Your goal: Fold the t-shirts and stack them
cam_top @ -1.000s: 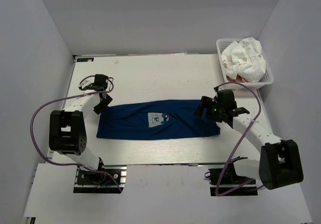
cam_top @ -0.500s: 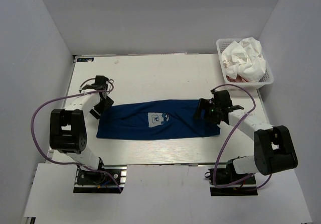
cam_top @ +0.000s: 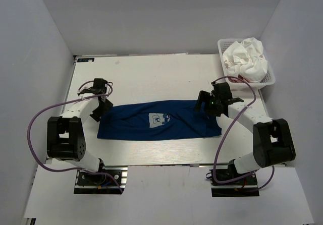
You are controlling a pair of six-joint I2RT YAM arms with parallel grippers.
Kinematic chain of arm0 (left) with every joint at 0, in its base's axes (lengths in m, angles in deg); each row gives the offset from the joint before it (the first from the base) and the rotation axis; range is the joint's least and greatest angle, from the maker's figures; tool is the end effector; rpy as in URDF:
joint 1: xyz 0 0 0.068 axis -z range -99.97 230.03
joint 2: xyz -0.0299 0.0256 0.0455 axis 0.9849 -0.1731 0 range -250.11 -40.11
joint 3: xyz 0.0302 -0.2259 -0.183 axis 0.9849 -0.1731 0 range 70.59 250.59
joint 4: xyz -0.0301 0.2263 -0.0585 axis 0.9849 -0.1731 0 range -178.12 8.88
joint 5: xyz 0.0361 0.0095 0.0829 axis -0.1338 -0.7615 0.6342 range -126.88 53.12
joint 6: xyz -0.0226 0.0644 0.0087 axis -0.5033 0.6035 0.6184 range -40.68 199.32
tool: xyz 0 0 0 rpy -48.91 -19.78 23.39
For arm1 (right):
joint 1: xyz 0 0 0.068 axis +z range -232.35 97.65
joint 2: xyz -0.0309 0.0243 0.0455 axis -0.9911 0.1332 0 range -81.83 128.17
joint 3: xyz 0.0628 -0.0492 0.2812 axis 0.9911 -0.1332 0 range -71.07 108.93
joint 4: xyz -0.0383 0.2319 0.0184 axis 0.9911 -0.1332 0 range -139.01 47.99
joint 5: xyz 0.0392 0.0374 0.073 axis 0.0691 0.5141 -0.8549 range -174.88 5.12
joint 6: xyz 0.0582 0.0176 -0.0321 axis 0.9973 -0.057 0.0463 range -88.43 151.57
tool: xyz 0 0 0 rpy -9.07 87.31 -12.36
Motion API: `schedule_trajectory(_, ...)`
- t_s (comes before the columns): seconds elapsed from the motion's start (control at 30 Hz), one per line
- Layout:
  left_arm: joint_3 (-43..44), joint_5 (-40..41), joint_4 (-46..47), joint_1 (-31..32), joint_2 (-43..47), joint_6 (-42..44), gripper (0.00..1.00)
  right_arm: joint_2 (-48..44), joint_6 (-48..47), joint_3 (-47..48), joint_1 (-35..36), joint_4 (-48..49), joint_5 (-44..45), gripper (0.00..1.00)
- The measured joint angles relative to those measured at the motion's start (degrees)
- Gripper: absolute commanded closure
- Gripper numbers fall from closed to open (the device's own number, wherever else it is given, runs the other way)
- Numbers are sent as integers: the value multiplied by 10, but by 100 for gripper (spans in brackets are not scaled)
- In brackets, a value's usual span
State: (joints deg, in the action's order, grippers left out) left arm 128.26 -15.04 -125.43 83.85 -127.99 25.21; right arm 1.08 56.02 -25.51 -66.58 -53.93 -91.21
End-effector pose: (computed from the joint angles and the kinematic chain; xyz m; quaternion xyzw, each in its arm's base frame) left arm 0.2618 0.0032 0.2188 -0.4365 0.8699 0.1002 0.2066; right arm 0.2662 0.0815 0.2133 0.0517 0.9349 0.1680 0.3085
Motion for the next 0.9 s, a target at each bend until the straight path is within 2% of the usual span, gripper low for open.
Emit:
schedule_trajectory(0.17, -46, -21, 16, 0, 0, 5, 38, -9, -4, -3, 0, -13, -32, 10)
schedule_trajectory(0.27, -65, -42, 28, 0, -2, 9, 57, -51, -12, -26, 0, -30, -47, 10)
schedule_trajectory(0.3, -66, -47, 32, 0, -6, 10, 71, -68, -14, -31, 0, -39, -50, 12)
schedule_trajectory(0.33, -66, -52, 38, 0, -12, 11, 80, -79, -16, -34, 0, -46, -53, 13)
schedule_trajectory(0.4, -65, -60, 52, 0, -29, 15, 99, -93, -22, -35, 0, -54, -61, 25)
schedule_trajectory(0.57, -35, -67, 49, 0, -57, 22, 100, -90, -29, -51, 2, -63, -78, 35)
schedule_trajectory(0.63, -26, -67, 49, 0, -61, 22, 100, -80, -36, -52, 5, -72, -83, 60)
schedule_trajectory(0.67, -22, -67, 48, 0, -61, 22, 100, -76, -40, -52, 6, -74, -87, 77)
schedule_trajectory(0.7, -17, -67, 47, 0, -61, 23, 100, -73, -45, -52, 7, -75, -89, 100)
schedule_trajectory(0.9, 26, -64, 23, 0, -61, 29, 100, -69, -43, -39, 12, -80, -79, 100)
